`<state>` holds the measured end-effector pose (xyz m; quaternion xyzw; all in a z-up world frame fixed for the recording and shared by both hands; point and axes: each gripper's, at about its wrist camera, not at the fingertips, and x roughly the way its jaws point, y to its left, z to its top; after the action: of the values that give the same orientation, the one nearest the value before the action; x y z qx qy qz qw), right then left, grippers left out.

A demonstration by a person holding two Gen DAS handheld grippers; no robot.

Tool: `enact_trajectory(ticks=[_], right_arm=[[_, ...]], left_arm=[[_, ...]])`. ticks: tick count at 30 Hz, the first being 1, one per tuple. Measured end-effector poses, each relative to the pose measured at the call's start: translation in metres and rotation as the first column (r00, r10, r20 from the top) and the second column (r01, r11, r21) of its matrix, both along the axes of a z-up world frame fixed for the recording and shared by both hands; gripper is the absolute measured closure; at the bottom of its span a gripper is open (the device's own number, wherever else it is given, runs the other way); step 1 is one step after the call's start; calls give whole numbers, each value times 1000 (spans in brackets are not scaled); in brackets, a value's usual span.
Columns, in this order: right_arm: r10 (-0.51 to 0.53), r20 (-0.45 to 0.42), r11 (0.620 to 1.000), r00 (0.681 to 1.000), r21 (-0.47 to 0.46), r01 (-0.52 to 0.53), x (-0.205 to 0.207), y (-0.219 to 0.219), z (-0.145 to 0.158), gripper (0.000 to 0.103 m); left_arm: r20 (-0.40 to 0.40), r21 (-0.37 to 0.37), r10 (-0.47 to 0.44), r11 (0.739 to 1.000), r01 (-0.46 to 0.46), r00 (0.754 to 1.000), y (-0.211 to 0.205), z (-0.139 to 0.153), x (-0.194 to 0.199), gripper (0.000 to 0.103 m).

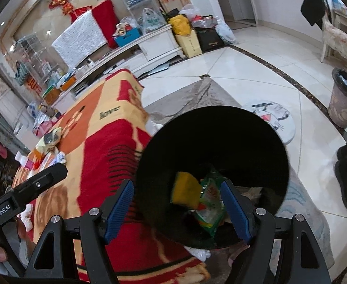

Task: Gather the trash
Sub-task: 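Move both tools back to the table toward the white tissue and medicine box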

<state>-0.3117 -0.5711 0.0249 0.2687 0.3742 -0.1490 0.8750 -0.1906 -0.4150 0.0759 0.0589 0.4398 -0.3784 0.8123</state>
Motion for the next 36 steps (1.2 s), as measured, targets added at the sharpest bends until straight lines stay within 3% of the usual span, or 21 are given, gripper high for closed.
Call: enact_trajectory(ticks=[7, 14, 21, 25, 28, 32, 36], right_arm=[[85, -1, 996, 996, -3, -85, 24, 37, 3, 29], [169, 17, 986, 985, -11, -169, 39, 73, 10, 29], [199, 20, 980, 980, 0, -199, 46, 87, 8, 29], [205, 15, 979, 979, 4, -205, 49, 87, 5, 29], [203, 7, 979, 979, 9, -203, 52, 88, 3, 29], [204, 7, 979, 979, 11, -204, 55, 88, 3, 29], [226, 12, 974, 974, 6, -226, 62, 97, 5, 29]], left_arm=[[28, 32, 79, 996, -80, 996, 56, 4, 17, 38], [61, 97, 216, 971, -221, 975, 106, -4, 81, 38], [-84, 110, 277, 957, -267, 957, 125, -37, 139, 38], [-155, 92, 255, 966, -243, 955, 125, -50, 137, 38], [-166, 83, 241, 970, -230, 956, 121, -48, 124, 39], [-272, 3, 162, 986, -168, 949, 119, -44, 100, 39], [-236, -18, 95, 995, -102, 967, 118, -29, 71, 39]])
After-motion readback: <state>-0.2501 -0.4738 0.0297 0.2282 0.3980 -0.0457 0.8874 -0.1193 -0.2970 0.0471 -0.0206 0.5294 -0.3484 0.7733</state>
